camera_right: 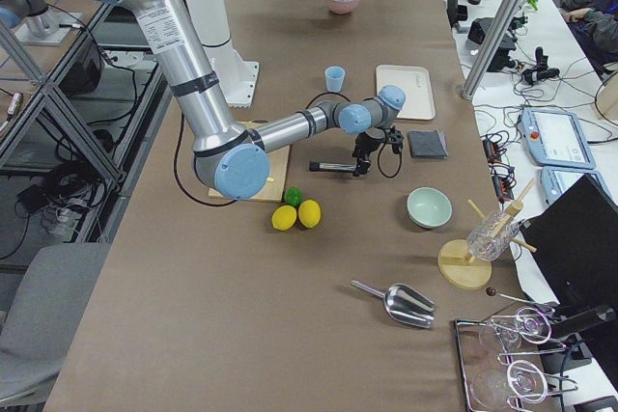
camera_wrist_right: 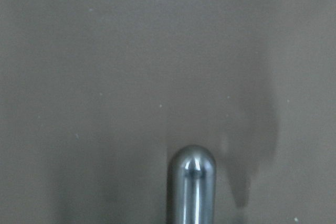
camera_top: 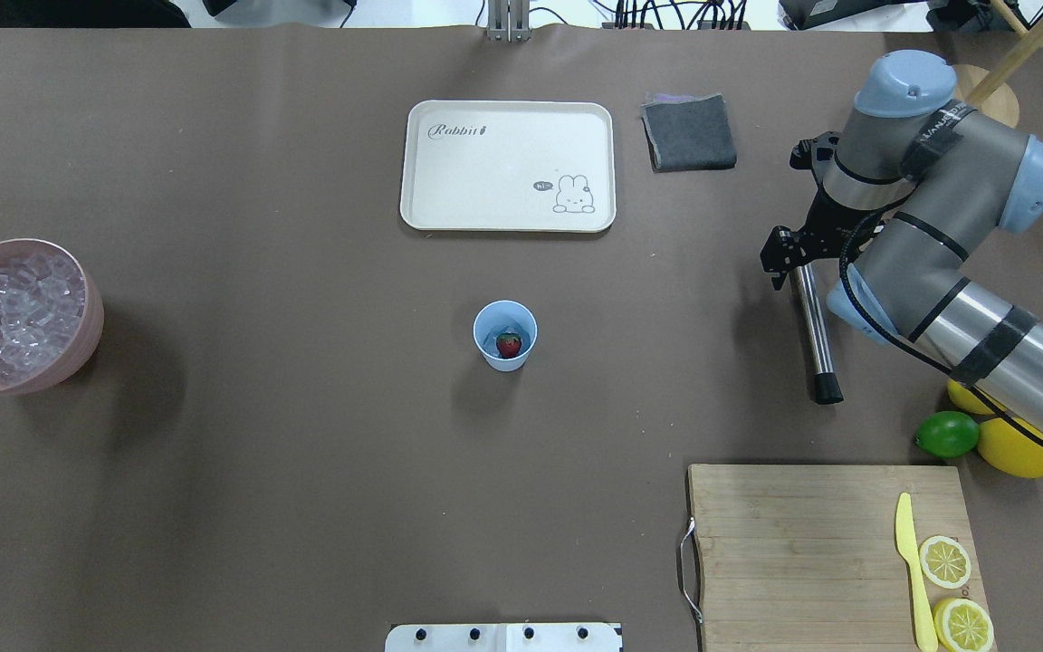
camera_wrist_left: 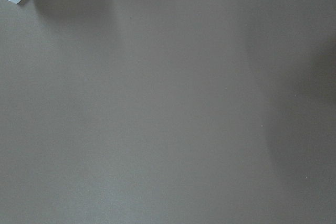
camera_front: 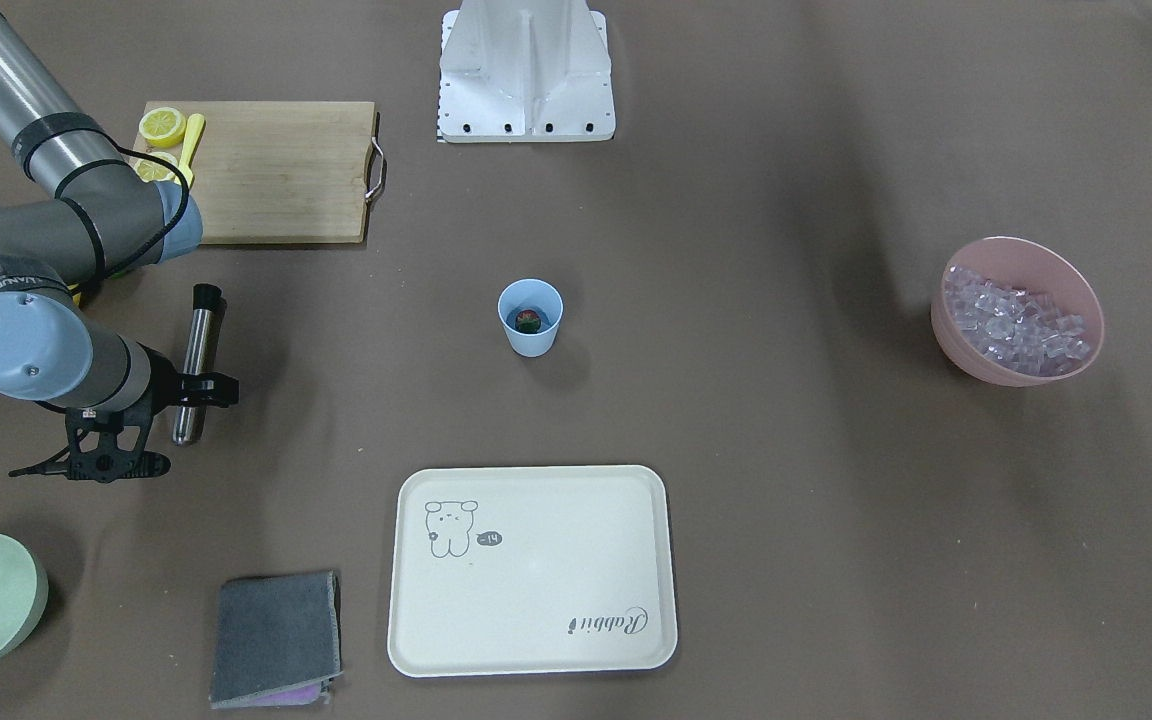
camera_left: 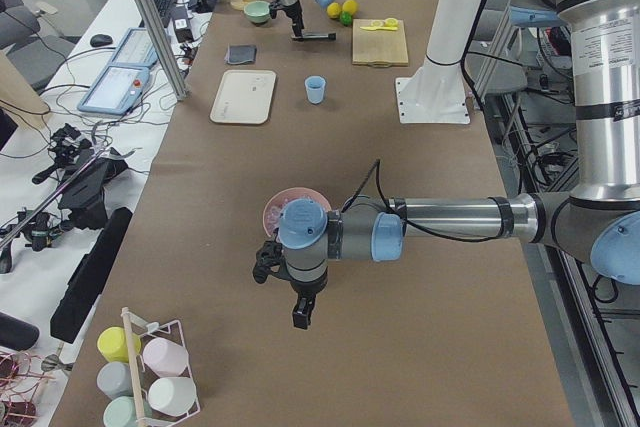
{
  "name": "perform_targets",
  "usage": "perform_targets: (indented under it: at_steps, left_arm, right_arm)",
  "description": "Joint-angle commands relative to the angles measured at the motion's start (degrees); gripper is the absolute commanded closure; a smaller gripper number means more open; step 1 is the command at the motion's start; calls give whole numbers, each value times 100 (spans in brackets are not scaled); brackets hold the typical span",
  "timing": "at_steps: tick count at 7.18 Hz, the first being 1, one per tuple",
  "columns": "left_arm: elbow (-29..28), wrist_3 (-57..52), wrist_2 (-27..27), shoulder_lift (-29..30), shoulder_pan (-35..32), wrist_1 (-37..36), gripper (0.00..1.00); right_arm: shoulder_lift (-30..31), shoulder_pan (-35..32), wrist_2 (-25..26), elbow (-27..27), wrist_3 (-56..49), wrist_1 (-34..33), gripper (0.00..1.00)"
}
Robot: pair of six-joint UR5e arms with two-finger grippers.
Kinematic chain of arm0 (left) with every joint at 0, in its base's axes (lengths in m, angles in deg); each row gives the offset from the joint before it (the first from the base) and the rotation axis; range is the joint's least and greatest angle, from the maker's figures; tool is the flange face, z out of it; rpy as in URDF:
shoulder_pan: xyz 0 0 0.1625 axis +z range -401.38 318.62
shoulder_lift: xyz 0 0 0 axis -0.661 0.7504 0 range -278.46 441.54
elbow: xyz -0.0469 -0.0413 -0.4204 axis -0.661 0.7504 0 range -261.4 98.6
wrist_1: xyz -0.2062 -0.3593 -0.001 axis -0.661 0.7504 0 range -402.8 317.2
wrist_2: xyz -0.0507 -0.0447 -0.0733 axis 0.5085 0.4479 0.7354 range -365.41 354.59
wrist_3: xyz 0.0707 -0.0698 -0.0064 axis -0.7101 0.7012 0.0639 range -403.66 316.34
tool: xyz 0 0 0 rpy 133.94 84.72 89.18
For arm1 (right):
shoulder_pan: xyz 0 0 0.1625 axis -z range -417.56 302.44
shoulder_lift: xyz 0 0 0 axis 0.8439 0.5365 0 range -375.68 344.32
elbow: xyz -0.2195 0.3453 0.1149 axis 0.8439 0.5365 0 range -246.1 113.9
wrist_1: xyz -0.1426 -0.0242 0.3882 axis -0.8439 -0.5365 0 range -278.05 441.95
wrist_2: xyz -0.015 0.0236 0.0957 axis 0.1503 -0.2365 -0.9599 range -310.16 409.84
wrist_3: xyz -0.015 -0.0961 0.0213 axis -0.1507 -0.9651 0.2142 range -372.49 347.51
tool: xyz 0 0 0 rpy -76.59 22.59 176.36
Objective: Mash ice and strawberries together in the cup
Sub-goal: 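Move the right gripper to the steel pestle, then grasp the steel pestle upright with the right gripper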
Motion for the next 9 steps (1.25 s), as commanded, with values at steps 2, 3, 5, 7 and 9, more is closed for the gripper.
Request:
perform_targets:
  at_steps: [2,3,5,7,9]
  left_arm:
    - [-8,6,0,-1,-9,4,0]
    - [0,6,0,-1,-9,4,0]
    - [18,6,0,-1,-44,4,0]
    - [0,6,0,-10,-53,74,0]
    - [-8,6,-9,-10,-53,74,0]
  right_arm:
    - [25,38,-23,-9,0,1,25]
    - [77,38,-23,0,0,1,26]
    - [86,38,-23,0,0,1,39]
    - [86,38,-32,-53,-8,1,100]
    - [-62,64,-32,-106,0,9,100]
